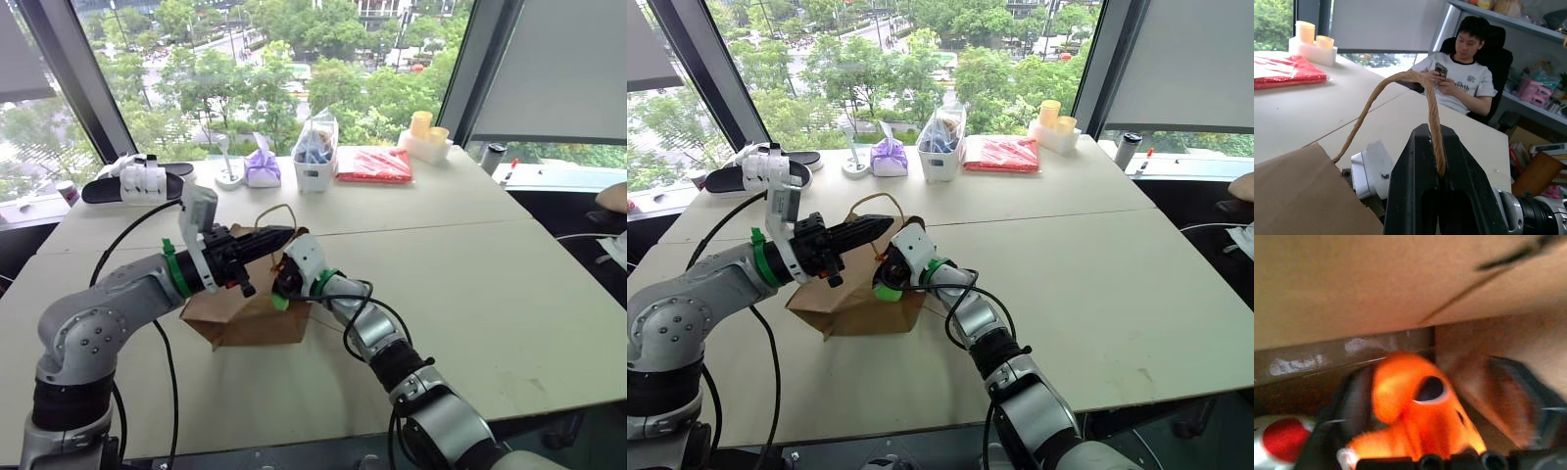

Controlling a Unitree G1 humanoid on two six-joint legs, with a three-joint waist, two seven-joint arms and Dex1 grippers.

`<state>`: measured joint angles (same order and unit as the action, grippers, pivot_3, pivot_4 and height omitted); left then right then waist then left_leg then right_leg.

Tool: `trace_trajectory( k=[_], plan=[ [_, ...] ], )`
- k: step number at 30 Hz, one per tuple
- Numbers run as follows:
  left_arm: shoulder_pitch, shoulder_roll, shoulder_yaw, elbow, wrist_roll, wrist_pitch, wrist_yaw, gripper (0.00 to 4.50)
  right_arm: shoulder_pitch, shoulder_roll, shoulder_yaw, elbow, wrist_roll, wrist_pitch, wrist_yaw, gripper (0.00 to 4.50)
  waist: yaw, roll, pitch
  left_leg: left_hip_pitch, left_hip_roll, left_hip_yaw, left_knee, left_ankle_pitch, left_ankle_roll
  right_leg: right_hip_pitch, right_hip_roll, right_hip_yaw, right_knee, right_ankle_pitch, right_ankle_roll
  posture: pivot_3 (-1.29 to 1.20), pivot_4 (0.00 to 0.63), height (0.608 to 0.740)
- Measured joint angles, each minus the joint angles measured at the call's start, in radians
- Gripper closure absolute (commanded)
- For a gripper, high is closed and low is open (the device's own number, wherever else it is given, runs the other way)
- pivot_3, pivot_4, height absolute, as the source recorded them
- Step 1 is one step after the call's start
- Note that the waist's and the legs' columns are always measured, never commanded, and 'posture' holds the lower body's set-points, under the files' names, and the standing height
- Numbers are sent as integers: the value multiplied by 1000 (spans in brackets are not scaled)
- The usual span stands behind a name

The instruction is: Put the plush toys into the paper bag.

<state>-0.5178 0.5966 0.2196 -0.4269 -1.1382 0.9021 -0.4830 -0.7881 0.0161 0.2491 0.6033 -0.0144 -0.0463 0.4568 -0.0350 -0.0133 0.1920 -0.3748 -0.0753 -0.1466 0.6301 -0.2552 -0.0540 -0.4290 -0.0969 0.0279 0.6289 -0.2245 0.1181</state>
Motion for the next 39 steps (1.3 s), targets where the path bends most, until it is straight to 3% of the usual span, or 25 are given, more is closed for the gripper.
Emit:
trace_trajectory(
  k=[5, 9, 13, 18, 24, 27, 34, 39],
  plan=[
    [19, -4, -1, -2, 1, -15, 1, 4500, 60, -131, -57, -280, 124, 193, 152, 46, -3, 0, 0, -1, 0, 0, 0, 0, 0, 0, 0, 0, 0, 0, 0, 0, 150, 740],
    [28, -9, -2, -5, 4, -21, -1, 4500, 171, -335, -112, -602, 268, 401, 309, 46, 0, 0, 0, -1, 0, 0, 0, -1, 1, 0, 0, 0, -1, 0, 0, 0, 150, 740],
    [31, -9, -3, -3, 10, -26, -12, 4500, 249, -485, -140, -744, 338, 535, 400, 46, -8, 0, 0, 0, 1, 2, 0, -1, 1, 1, 0, 0, -1, 0, 0, 0, 150, 740],
    [30, -13, -8, 15, 24, -41, -29, 4500, 283, -509, -65, -611, 208, 501, 341, 46, -7, 0, 0, 1, 2, 2, 1, -1, 1, 1, 1, 0, 0, 0, 0, 0, 150, 740],
    [31, -17, -9, 21, 39, -46, -38, 4500, 238, -440, -16, -403, 95, 430, 252, 46, -7, 0, 0, 0, 2, 3, 0, 0, 0, 0, 1, 1, -2, 0, 0, 0, 150, 740],
    [31, -20, -10, 20, 40, -47, -37, 4500, 190, -425, 12, -348, 47, 388, 240, 903, -8, -1, 0, 1, 2, 3, 1, 0, 0, 1, 1, 1, -1, 0, -1, 0, 150, 740],
    [33, -20, -10, 10, 41, -47, -27, 4500, 157, -393, 24, -306, 27, 401, 241, 4473, -3, -1, 0, 1, 2, 3, 1, 0, 0, 1, 1, 1, -1, 1, -1, 0, 150, 740],
    [33, -20, -9, 3, 37, -47, -11, 4500, 152, -391, -16, -330, 64, 486, 254, 4473, 2, -1, 0, 0, 2, 3, 1, 0, 0, 1, 1, 1, -1, 1, -1, 0, 150, 740]
  ],
)
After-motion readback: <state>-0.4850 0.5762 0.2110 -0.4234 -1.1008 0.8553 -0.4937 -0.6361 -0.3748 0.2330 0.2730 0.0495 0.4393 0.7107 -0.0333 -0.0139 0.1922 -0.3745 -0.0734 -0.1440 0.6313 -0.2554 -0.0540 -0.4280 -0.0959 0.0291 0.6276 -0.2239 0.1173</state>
